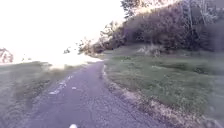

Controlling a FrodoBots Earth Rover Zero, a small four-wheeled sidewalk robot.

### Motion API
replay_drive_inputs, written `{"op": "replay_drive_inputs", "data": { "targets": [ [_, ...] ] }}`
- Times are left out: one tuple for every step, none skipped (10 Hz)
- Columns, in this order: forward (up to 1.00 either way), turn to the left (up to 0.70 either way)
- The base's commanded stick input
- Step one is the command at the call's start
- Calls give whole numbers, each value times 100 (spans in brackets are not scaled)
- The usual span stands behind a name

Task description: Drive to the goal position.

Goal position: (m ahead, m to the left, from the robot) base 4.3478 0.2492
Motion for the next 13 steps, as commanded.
{"op": "replay_drive_inputs", "data": {
  "targets": [
    [0,85],
    [0,85],
    [0,85],
    [0,85],
    [0,85],
    [0,85],
    [0,85],
    [0,73],
    [0,0],
    [0,0],
    [0,0],
    [0,0],
    [0,0]
  ]
}}
